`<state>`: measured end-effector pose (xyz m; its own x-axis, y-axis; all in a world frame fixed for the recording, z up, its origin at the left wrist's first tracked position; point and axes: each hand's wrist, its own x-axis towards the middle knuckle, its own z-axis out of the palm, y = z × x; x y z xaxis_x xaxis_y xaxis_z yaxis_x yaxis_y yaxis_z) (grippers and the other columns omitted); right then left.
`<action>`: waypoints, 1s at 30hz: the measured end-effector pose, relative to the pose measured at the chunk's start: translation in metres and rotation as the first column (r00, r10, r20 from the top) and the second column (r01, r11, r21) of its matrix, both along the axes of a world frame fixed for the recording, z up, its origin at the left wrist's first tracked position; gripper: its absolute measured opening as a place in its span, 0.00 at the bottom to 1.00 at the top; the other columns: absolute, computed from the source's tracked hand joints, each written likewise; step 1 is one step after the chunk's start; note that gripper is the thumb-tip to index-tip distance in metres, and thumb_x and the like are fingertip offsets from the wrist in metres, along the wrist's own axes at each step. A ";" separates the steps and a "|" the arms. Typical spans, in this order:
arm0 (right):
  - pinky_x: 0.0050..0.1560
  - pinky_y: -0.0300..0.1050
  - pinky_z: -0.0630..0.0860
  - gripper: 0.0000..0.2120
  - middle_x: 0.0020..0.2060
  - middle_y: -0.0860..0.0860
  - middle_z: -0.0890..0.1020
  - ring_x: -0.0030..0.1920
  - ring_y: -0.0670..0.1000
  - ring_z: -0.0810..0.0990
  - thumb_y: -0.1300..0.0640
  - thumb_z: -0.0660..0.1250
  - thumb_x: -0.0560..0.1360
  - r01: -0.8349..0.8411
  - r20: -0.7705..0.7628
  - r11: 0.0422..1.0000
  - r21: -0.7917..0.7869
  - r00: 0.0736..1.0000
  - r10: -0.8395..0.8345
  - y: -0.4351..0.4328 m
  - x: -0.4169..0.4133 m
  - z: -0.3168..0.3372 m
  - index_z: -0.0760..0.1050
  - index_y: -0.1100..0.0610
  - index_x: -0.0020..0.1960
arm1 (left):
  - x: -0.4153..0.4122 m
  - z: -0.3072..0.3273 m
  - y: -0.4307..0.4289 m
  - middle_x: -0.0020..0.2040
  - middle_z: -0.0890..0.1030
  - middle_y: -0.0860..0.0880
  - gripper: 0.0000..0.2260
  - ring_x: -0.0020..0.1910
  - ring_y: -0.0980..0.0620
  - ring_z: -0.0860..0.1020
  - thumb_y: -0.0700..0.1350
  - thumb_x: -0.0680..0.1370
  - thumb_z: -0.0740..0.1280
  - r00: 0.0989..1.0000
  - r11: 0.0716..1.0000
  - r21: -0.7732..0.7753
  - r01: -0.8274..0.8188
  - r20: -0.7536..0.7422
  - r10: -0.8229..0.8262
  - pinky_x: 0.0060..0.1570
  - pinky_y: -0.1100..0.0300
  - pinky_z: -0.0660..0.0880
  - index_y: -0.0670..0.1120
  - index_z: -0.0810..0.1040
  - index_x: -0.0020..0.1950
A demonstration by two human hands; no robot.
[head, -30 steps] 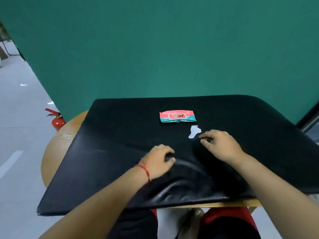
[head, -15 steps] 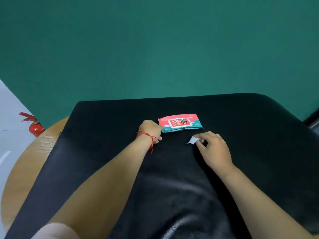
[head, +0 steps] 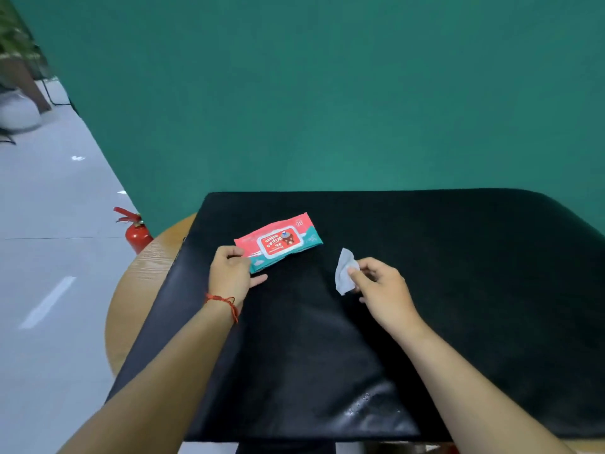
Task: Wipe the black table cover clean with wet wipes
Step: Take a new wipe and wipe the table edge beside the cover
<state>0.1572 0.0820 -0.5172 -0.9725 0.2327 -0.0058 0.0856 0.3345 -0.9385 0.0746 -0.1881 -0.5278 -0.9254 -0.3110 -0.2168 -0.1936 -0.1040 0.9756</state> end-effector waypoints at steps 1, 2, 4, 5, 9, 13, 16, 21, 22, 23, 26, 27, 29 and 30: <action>0.55 0.62 0.83 0.06 0.40 0.46 0.86 0.44 0.51 0.86 0.51 0.69 0.80 -0.022 0.004 1.000 0.000 1.000 0.022 -0.007 0.006 0.002 0.83 0.47 0.45 | 0.007 0.001 -0.019 0.62 0.78 0.44 0.10 0.58 0.45 0.83 0.32 0.82 0.62 0.997 0.998 -0.002 -0.068 -0.020 0.068 0.42 0.52 0.86 0.45 0.74 0.59; 0.56 0.61 0.83 0.06 0.41 0.46 0.87 0.44 0.49 0.86 0.51 0.69 0.81 -0.045 0.008 0.999 0.001 0.999 0.045 -0.014 0.012 0.004 0.83 0.47 0.46 | 0.016 0.004 -0.039 0.63 0.78 0.44 0.12 0.58 0.45 0.83 0.31 0.82 0.61 0.990 0.991 -0.007 -0.133 -0.050 0.133 0.43 0.52 0.86 0.45 0.75 0.61; 0.57 0.61 0.83 0.07 0.41 0.47 0.87 0.45 0.49 0.86 0.50 0.69 0.81 -0.089 0.024 0.996 0.004 0.996 0.089 -0.026 0.022 0.009 0.84 0.47 0.46 | 0.030 0.005 -0.080 0.63 0.79 0.44 0.16 0.58 0.45 0.83 0.30 0.82 0.60 0.967 0.969 -0.050 -0.241 -0.099 0.235 0.45 0.53 0.86 0.44 0.75 0.65; 0.57 0.61 0.83 0.07 0.42 0.47 0.87 0.46 0.49 0.86 0.51 0.69 0.81 -0.113 0.026 0.994 0.009 0.993 0.113 -0.031 0.027 0.013 0.84 0.47 0.47 | 0.035 0.001 -0.105 0.63 0.80 0.44 0.16 0.58 0.45 0.83 0.29 0.81 0.61 0.952 0.952 -0.080 -0.295 -0.108 0.286 0.44 0.54 0.86 0.45 0.75 0.65; 0.56 0.58 0.83 0.07 0.41 0.47 0.86 0.46 0.49 0.86 0.50 0.69 0.81 -0.173 0.009 0.984 0.043 0.985 0.173 -0.051 0.046 0.023 0.84 0.49 0.47 | 0.050 -0.015 -0.177 0.62 0.80 0.43 0.14 0.54 0.40 0.83 0.33 0.80 0.65 0.915 0.871 -0.286 -0.400 -0.062 0.400 0.35 0.64 0.82 0.48 0.76 0.60; 0.51 0.53 0.83 0.09 0.41 0.47 0.87 0.44 0.48 0.86 0.50 0.68 0.83 -0.205 0.022 0.978 0.038 0.979 0.205 -0.067 0.058 0.030 0.85 0.48 0.47 | 0.052 -0.028 -0.216 0.66 0.81 0.38 0.15 0.62 0.34 0.79 0.41 0.80 0.69 0.961 0.771 -0.624 -0.132 0.111 0.255 0.65 0.48 0.75 0.46 0.81 0.67; 0.48 0.54 0.84 0.11 0.42 0.51 0.87 0.47 0.53 0.87 0.51 0.65 0.84 -0.210 0.038 0.978 -0.002 0.977 0.210 -0.078 0.065 0.036 0.84 0.51 0.48 | 0.053 -0.031 -0.228 0.66 0.81 0.38 0.15 0.60 0.34 0.79 0.43 0.80 0.70 0.967 0.756 -0.655 0.009 0.199 0.160 0.66 0.45 0.76 0.47 0.84 0.66; 0.44 0.50 0.83 0.10 0.43 0.54 0.87 0.48 0.56 0.87 0.52 0.67 0.83 -0.159 0.038 0.984 -0.079 0.986 0.162 -0.086 0.076 0.044 0.85 0.53 0.47 | 0.060 -0.025 -0.234 0.66 0.81 0.37 0.17 0.60 0.34 0.79 0.47 0.83 0.66 0.955 0.697 -0.703 0.143 0.283 0.090 0.66 0.42 0.77 0.44 0.81 0.70; 0.43 0.48 0.82 0.09 0.43 0.53 0.88 0.48 0.56 0.87 0.52 0.68 0.82 -0.148 0.039 0.984 -0.100 0.987 0.153 -0.086 0.080 0.047 0.85 0.53 0.47 | 0.065 -0.018 -0.231 0.66 0.80 0.38 0.17 0.60 0.35 0.79 0.48 0.84 0.65 0.951 0.683 -0.710 0.172 0.301 0.073 0.65 0.42 0.77 0.44 0.80 0.71; 0.43 0.47 0.82 0.08 0.43 0.52 0.88 0.49 0.57 0.88 0.53 0.69 0.82 -0.142 0.042 0.981 -0.130 0.988 0.148 -0.085 0.083 0.049 0.85 0.52 0.48 | 0.070 -0.011 -0.225 0.67 0.80 0.38 0.17 0.60 0.35 0.78 0.48 0.84 0.64 0.951 0.672 -0.719 0.178 0.301 0.070 0.65 0.42 0.77 0.45 0.80 0.71; 0.44 0.46 0.81 0.06 0.45 0.53 0.89 0.49 0.57 0.88 0.52 0.73 0.80 -0.112 0.049 0.963 -0.245 0.991 0.128 -0.083 0.096 0.056 0.85 0.54 0.49 | 0.093 0.020 -0.192 0.67 0.80 0.39 0.15 0.60 0.37 0.79 0.46 0.85 0.62 0.981 0.615 -0.781 0.109 0.184 0.060 0.61 0.44 0.78 0.47 0.80 0.70; 0.44 0.46 0.81 0.06 0.45 0.53 0.89 0.48 0.56 0.88 0.53 0.74 0.79 -0.095 0.050 0.957 -0.273 0.992 0.113 -0.082 0.100 0.058 0.85 0.55 0.48 | 0.103 0.032 -0.175 0.65 0.81 0.41 0.13 0.59 0.38 0.80 0.47 0.85 0.62 0.991 0.609 -0.787 0.099 0.130 0.008 0.59 0.46 0.78 0.48 0.81 0.67; 0.44 0.46 0.82 0.04 0.44 0.54 0.89 0.46 0.52 0.88 0.56 0.75 0.78 -0.063 0.054 0.951 -0.304 0.995 0.083 -0.082 0.109 0.062 0.83 0.57 0.47 | 0.127 0.053 -0.133 0.57 0.84 0.48 0.08 0.54 0.45 0.82 0.48 0.85 0.63 0.983 0.650 -0.745 0.151 0.042 -0.180 0.54 0.50 0.80 0.54 0.82 0.58; 0.45 0.47 0.82 0.03 0.44 0.54 0.89 0.46 0.51 0.88 0.58 0.74 0.78 -0.053 0.060 0.948 -0.314 0.995 0.075 -0.083 0.114 0.063 0.83 0.57 0.46 | 0.141 0.063 -0.110 0.53 0.85 0.52 0.07 0.51 0.49 0.83 0.48 0.84 0.65 0.960 0.693 -0.690 0.208 0.009 -0.279 0.51 0.53 0.81 0.55 0.83 0.55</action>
<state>0.2716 -0.0008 -0.4540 -0.9798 0.1456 -0.1370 0.1433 0.0332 -0.9891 0.2159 -0.2982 -0.4643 -0.9937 -0.1013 0.0489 -0.0260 0.6299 0.7762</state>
